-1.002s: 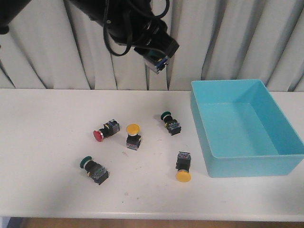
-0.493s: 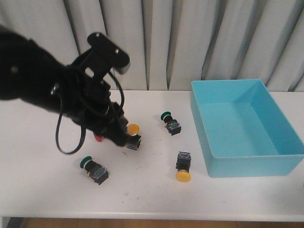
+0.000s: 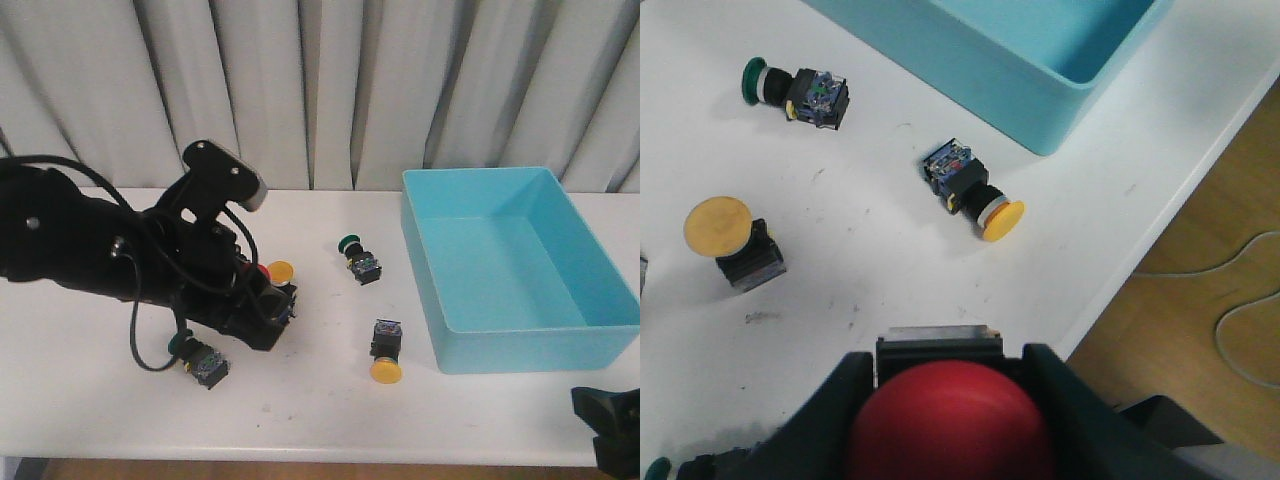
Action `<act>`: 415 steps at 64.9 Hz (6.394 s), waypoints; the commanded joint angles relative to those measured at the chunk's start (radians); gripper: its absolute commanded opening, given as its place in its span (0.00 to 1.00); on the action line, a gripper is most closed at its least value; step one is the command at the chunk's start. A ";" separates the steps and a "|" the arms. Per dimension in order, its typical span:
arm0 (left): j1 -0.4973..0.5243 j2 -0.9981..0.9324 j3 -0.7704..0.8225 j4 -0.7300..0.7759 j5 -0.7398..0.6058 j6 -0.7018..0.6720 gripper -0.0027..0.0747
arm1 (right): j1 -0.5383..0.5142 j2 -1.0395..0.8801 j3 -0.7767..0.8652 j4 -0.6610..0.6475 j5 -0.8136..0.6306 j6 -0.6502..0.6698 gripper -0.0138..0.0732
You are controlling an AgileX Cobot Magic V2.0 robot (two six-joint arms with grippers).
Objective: Pick red and yellow buttons and place in box
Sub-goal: 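Lift the red button with the left gripper and swing it toward the right arm, then bring the right gripper to the red button and grasp it, then open the left gripper and carry the red button into the box with the right gripper, then lower the red button into the box, open the right gripper, withdraw, then grasp the yellow mushroom button with the left gripper and lift it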
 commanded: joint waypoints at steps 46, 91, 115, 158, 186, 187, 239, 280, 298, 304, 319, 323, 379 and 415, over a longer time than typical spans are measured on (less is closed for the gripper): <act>0.158 0.120 -0.021 -0.853 0.339 0.646 0.27 | 0.348 0.412 -0.215 0.401 -0.149 -0.584 0.72; 0.156 0.122 -0.021 -0.910 0.327 0.529 0.27 | 0.680 0.555 -0.215 0.258 -0.582 -0.526 0.71; 0.155 0.122 -0.021 -0.908 0.336 0.529 0.27 | 0.727 0.555 -0.213 0.260 -0.657 -0.548 0.66; 0.155 0.122 -0.021 -0.895 0.339 0.561 0.61 | 0.727 0.555 -0.213 0.262 -0.625 -0.544 0.36; 0.155 0.122 -0.023 -0.738 0.307 0.564 0.77 | 0.684 0.555 -0.213 0.283 -0.590 -0.507 0.36; 0.155 0.122 -0.023 -0.738 0.309 0.564 0.77 | 0.671 0.555 -0.213 0.283 -0.588 -0.502 0.36; 0.155 0.122 -0.023 0.186 0.101 0.123 0.77 | 0.034 0.822 -0.560 -0.262 -0.028 0.177 0.39; 0.155 0.122 -0.023 0.222 0.124 0.064 0.77 | -0.017 1.273 -0.947 -0.390 0.157 0.431 0.43; 0.155 0.122 -0.023 0.222 0.130 0.060 0.77 | -0.016 1.352 -0.977 -0.394 0.155 0.427 0.50; 0.155 0.122 -0.023 0.222 0.130 0.060 0.77 | -0.016 1.363 -0.977 -0.393 0.153 0.425 0.55; 0.155 0.122 -0.023 0.222 0.130 0.060 0.77 | -0.016 1.354 -0.977 -0.394 0.149 0.419 0.65; 0.155 0.122 -0.023 0.222 0.130 0.060 0.77 | -0.016 1.338 -0.977 -0.393 0.159 0.419 0.65; 0.155 0.122 -0.023 0.227 0.097 0.058 0.77 | 0.385 0.482 -0.488 -0.256 0.035 0.347 0.65; 0.094 0.279 -0.069 0.141 -0.092 0.002 0.77 | 0.474 0.330 -0.244 -0.259 -0.057 0.343 0.64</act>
